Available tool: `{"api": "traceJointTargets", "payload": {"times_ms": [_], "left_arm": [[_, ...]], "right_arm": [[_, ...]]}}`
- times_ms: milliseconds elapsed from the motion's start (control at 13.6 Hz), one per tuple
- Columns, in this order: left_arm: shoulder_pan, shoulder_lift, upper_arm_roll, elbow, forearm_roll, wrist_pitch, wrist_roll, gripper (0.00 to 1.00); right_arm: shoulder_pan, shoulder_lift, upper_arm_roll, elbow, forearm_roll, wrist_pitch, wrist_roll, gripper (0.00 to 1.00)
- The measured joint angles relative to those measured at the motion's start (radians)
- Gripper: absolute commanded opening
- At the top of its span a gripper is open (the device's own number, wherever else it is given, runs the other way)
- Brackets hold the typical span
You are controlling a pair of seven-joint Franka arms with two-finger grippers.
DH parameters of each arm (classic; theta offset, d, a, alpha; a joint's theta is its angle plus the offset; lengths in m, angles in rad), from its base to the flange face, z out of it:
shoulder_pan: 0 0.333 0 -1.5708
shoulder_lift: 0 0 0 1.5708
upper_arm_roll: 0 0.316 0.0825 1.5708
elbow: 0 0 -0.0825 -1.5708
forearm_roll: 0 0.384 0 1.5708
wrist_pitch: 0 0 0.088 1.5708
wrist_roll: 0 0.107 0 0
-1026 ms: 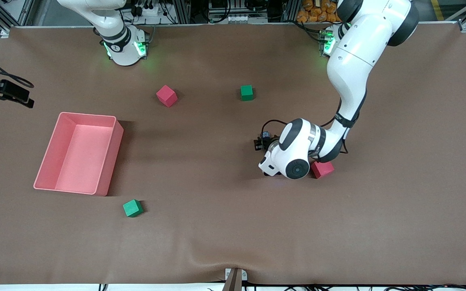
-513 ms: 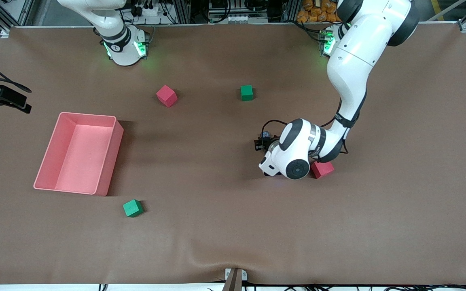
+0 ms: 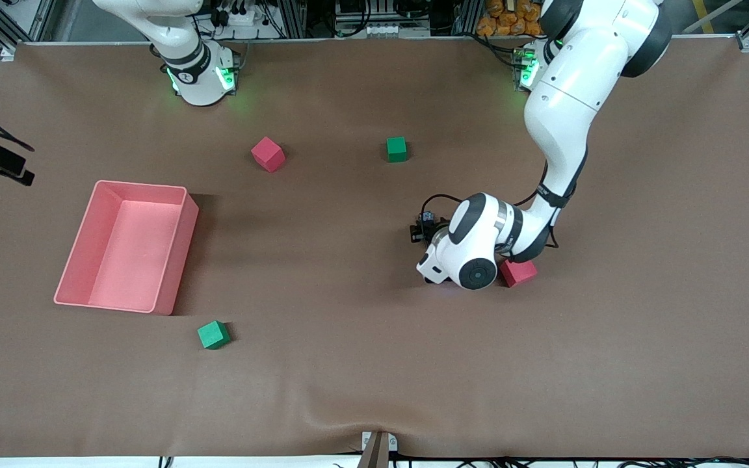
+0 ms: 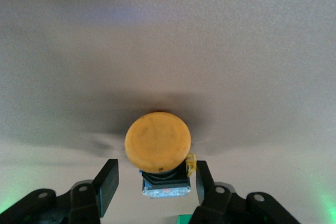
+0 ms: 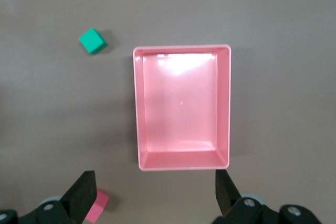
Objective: Place and upright button with both arms
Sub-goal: 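Lower the left gripper and close it on the button body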
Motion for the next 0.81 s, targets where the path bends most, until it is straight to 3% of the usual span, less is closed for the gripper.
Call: {"api": "traceJointTargets", "payload": {"times_ms": [147,366,440,806], "left_arm": [[0.000,0.000,0.000,0.000,0.000,0.001,0.000,0.47],[0.000,0.000,0.000,0.002,0.000,0.002,0.000,0.09],[0.000,0.000,0.000,0.004,0.000,0.002,0.000,0.00],[0.002,-0.004,0.001,0.030,0.000,0.003,-0.017,0.00]], "right_arm": [[0.000,0.004,0.000,0.000,0.000,0.021,0.000,1.00],[0.000,0.004,0.002,0.000,0.000,0.022,0.000,1.00],[0.000,0.004,0.002,0.000,0.000,0.022,0.000,1.00],[0.000,0.005,0.002,0.000,0.000,0.022,0.000,1.00]]}}
